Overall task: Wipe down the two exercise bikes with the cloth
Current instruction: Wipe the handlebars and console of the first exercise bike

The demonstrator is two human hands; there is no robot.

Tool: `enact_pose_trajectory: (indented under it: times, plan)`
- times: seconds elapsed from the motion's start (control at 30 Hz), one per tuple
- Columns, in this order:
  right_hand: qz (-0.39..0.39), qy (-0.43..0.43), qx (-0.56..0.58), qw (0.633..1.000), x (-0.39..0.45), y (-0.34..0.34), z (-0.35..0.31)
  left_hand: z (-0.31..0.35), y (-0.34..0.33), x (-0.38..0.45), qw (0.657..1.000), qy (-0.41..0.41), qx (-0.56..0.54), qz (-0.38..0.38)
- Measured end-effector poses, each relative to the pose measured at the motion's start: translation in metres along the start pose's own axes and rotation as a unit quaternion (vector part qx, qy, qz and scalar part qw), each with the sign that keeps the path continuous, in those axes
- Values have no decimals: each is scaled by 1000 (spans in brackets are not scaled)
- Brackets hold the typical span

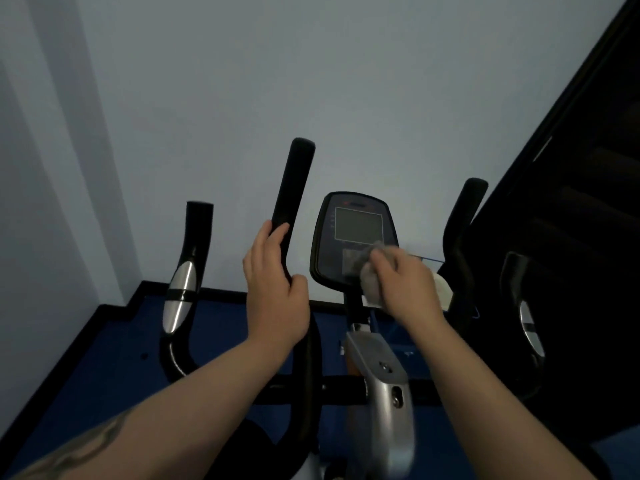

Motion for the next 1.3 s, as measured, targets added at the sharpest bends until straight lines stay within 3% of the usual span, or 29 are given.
enact_pose_trajectory:
  times: [0.03, 0.1, 0.17, 0.23, 0.3, 0.47, 0.53, 0.6, 0.67, 0.7, 0.83, 0.9, 0.97, 1.03, 1.1, 1.23, 1.3]
  plan:
    - [51, 18, 20, 998, 13, -2, -2, 0, 0, 0, 1000, -1, -3, 0]
    - [77, 28, 43, 996, 39, -18, 4, -1, 0, 0, 1000, -2, -7, 1]
    - [30, 27, 29, 999, 62, -45, 17, -2, 0, 0, 1000, -3, -5, 2]
    - [-18, 39, -73, 996, 71, -72, 28, -4, -1, -1, 1000, -2, 0, -1]
    - [-43, 98, -177, 978, 62, -86, 30, -6, -2, -2, 1000, 0, 3, -6]
    - [-192, 281, -219, 915, 46, -70, 44, -4, -2, -2, 1000, 8, -4, 10]
    - [-155, 255, -209, 932, 73, -62, 48, -3, -1, -2, 1000, 14, -11, 13]
    - [-61, 176, -203, 961, 96, -68, 41, -3, -2, -2, 1000, 14, -11, 11]
    - [-1, 117, -229, 966, 98, -87, 30, -4, -2, -2, 1000, 11, -1, 7]
    - [-3, 127, -232, 964, 90, -96, 24, -4, -2, -1, 1000, 8, 4, 4]
    - [-153, 292, -213, 920, 48, -91, 27, -5, -2, -1, 1000, 5, 5, 3]
    - [-206, 335, -219, 893, 53, -69, 40, -4, -2, -2, 1000, 3, 1, 3]
    - [-174, 290, -222, 914, 73, -55, 52, -4, -2, -3, 1000, 4, -4, 1]
    - [-71, 169, -219, 958, 86, -56, 52, -5, -3, -2, 1000, 8, -2, -2]
    - [-9, 77, -225, 971, 75, -69, 48, -5, -3, -2, 1000, 10, 5, -2]
    - [-115, 169, -254, 945, 34, -66, 54, -5, -2, -1, 1000, 6, 9, -2]
    - [-115, 139, -270, 946, 51, -45, 70, -5, -3, -2, 1000, 10, 3, -3]
Point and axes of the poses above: each hand's wrist, its own x-axis towards the middle knuckle, its own y-axis out of the back of the hand, z = x × y, the point moved 5 cm from there along x, towards the middle knuckle, and after that the axes turned 10 degrees about x, right-handed, at the moved point
